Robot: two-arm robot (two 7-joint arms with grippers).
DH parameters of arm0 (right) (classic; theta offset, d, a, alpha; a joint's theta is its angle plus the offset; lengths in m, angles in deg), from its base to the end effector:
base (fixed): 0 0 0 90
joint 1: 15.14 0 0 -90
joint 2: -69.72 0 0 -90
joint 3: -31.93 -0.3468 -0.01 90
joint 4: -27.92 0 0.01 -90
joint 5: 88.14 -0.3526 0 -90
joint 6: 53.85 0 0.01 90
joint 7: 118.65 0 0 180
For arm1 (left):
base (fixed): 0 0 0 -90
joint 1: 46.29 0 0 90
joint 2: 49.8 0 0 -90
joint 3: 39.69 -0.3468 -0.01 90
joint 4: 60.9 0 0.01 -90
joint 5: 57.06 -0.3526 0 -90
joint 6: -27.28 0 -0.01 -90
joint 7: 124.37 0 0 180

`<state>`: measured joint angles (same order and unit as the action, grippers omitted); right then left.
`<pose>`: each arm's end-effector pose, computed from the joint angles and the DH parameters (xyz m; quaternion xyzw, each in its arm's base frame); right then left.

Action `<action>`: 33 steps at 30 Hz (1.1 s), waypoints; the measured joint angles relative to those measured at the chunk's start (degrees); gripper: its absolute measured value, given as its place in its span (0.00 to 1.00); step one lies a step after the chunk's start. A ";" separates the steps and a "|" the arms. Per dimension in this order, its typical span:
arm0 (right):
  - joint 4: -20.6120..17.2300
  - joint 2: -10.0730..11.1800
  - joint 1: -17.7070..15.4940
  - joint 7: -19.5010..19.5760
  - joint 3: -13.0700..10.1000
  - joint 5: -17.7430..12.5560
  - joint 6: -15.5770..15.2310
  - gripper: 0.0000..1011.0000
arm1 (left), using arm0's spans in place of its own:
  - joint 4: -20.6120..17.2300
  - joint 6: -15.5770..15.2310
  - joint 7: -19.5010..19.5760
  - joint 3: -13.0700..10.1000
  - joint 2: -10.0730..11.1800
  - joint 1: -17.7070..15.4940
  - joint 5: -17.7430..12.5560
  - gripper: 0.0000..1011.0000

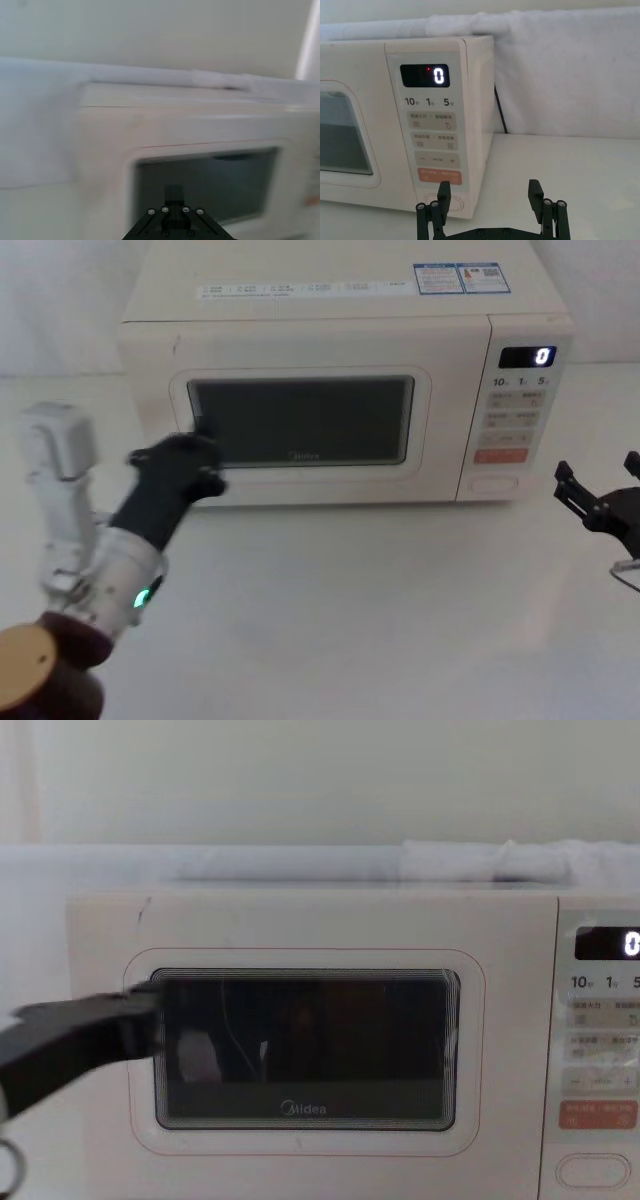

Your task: Press the button to open the microwave door with one hand; close the microwave door with the other hand.

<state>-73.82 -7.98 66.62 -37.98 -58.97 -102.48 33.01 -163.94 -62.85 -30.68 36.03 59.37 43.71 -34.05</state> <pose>0.3238 -0.0659 -0.3254 0.0148 0.0097 -0.6355 0.7719 0.3542 0.0051 -0.2891 -0.0750 -0.0113 0.5600 0.8250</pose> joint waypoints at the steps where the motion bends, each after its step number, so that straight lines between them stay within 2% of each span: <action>1: 0.00 0.00 0.00 0.00 0.00 0.00 0.00 0.99 | -0.41 0.67 -1.01 1.40 -0.02 1.07 -0.32 0.00; 7: 0.00 0.00 0.00 0.00 0.00 0.00 0.00 0.99 | -1.07 2.57 -5.12 6.94 -0.49 4.26 -1.46 0.00; 12: 0.00 0.00 0.00 0.00 0.00 0.00 0.00 0.99 | -0.67 2.89 -7.46 10.54 -1.21 5.87 -2.01 0.00; 21: 0.00 0.00 0.00 0.00 0.00 0.00 0.00 0.99 | 0.82 3.64 -7.35 13.07 -2.23 6.13 -2.41 0.00; 27: 0.00 0.00 0.00 -0.01 0.00 0.00 0.00 0.99 | 2.07 3.45 -5.75 13.54 -2.60 5.10 -2.17 0.00; 33: 0.00 0.00 0.00 0.00 0.00 0.00 0.00 0.99 | 3.24 1.60 -3.69 13.50 -2.94 3.97 -1.61 0.00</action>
<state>-73.83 -7.97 66.62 -37.99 -58.96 -102.47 33.01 -160.69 -61.25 -34.37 49.53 56.43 47.68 -35.66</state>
